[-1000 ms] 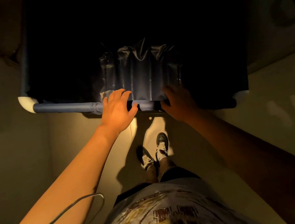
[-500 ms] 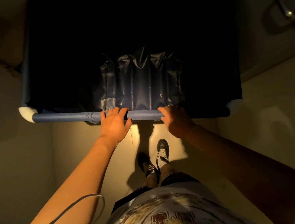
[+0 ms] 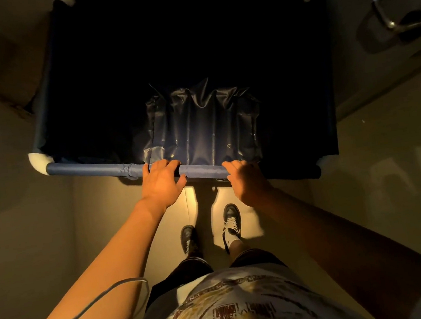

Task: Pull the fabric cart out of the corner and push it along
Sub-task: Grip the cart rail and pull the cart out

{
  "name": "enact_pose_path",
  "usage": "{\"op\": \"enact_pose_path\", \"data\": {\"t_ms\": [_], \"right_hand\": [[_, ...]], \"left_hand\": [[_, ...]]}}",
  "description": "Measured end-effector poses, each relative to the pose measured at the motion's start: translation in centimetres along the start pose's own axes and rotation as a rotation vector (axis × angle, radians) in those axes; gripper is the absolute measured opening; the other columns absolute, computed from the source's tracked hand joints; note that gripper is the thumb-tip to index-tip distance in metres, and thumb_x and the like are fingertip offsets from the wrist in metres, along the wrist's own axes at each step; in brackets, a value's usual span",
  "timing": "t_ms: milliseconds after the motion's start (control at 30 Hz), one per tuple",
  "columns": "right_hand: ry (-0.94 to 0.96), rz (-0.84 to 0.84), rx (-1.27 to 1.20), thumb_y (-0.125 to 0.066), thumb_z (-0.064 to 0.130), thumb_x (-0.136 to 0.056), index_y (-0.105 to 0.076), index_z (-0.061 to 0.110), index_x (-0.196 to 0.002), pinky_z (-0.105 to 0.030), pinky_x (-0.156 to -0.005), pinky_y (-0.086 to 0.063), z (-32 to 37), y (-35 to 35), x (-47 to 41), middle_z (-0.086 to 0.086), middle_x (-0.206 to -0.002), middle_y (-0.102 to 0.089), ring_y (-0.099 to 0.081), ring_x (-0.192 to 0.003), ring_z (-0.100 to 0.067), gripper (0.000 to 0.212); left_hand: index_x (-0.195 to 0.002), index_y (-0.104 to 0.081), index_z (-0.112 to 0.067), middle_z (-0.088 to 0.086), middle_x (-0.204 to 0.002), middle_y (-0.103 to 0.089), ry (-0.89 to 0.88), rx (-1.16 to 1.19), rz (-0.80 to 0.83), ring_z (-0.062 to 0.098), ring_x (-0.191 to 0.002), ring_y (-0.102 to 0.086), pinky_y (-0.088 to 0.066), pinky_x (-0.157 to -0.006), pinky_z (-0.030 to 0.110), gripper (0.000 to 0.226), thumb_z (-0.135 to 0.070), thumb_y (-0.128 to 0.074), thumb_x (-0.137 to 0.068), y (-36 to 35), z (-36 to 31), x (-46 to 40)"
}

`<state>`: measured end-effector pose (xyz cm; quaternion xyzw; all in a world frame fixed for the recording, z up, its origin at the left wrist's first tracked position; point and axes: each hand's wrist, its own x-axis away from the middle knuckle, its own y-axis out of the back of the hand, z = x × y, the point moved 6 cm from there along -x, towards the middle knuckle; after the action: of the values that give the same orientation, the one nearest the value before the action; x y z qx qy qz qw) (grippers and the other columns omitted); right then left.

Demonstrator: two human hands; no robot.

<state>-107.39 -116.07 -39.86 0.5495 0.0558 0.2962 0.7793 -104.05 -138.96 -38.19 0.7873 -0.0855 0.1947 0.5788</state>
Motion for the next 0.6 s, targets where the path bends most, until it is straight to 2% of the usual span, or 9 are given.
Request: {"op": "enact_pose_path", "data": {"t_ms": [100, 167, 233, 433, 533, 600], "right_hand": [[-0.045, 0.022, 0.001, -0.047, 0.02, -0.1, -0.054, 0.013, -0.133, -0.042, -0.089, -0.057, 0.6, -1.3, 0.6, -0.009, -0.112, -0.069, -0.067, -0.104, -0.027, 0.035], [-0.083, 0.081, 0.004, -0.05, 0.023, -0.102, -0.051, 0.012, -0.137, -0.044, -0.104, -0.051, 1.1, -2.6, 1.0, -0.009, -0.126, -0.065, -0.062, -0.119, -0.027, 0.037], [-0.138, 0.118, -0.017, -0.054, 0.026, -0.102, -0.05, 0.014, -0.137, -0.043, -0.111, -0.043, 1.6, -3.6, 1.7, -0.008, -0.133, -0.061, -0.057, -0.126, -0.027, 0.037], [-0.212, 0.029, -0.018, -0.051, 0.026, -0.102, -0.043, 0.02, -0.144, -0.045, -0.109, -0.043, 5.3, -4.6, 4.0, -0.008, -0.137, -0.058, -0.056, -0.126, -0.029, 0.044], [-0.279, 0.002, 0.038, -0.053, 0.028, -0.1, -0.047, 0.024, -0.144, -0.043, -0.105, -0.042, 7.1, -5.6, 4.8, -0.005, -0.134, -0.06, -0.058, -0.122, -0.028, 0.044], [-0.29, -0.073, 0.025, -0.053, 0.029, -0.099, -0.054, 0.023, -0.138, -0.041, -0.1, -0.044, 8.2, -5.9, 5.5, -0.004, -0.128, -0.064, -0.061, -0.115, -0.027, 0.04]], "left_hand": [[-0.133, -0.053, -0.029, 0.003, -0.13, -0.062, -0.027, -0.012, -0.009, 0.028, -0.131, -0.052, -0.018, -0.126, 0.059, 0.04, -0.048, -0.051, -0.098, -0.6, 0.8, 0.4], [-0.134, -0.053, -0.03, 0.002, -0.131, -0.061, -0.056, -0.025, -0.014, 0.027, -0.131, -0.052, -0.019, -0.126, 0.059, 0.04, -0.049, -0.05, -0.098, -1.0, 1.4, 0.8], [-0.135, -0.053, -0.03, 0.002, -0.131, -0.061, -0.09, -0.041, -0.017, 0.027, -0.131, -0.052, -0.019, -0.125, 0.059, 0.041, -0.048, -0.051, -0.098, -1.3, 2.1, 1.3], [-0.136, -0.053, -0.03, 0.001, -0.13, -0.063, -0.175, -0.076, -0.02, 0.026, -0.129, -0.054, -0.022, -0.123, 0.058, 0.042, -0.048, -0.049, -0.098, -1.5, 4.9, 2.5], [-0.135, -0.053, -0.031, 0.0, -0.128, -0.063, -0.215, -0.1, -0.024, 0.026, -0.128, -0.054, -0.023, -0.122, 0.058, 0.042, -0.049, -0.049, -0.097, -1.7, 6.4, 3.0], [-0.134, -0.054, -0.031, 0.0, -0.126, -0.064, -0.249, -0.109, -0.041, 0.025, -0.125, -0.055, -0.024, -0.121, 0.059, 0.041, -0.048, -0.049, -0.097, -1.8, 7.4, 3.4]]}}
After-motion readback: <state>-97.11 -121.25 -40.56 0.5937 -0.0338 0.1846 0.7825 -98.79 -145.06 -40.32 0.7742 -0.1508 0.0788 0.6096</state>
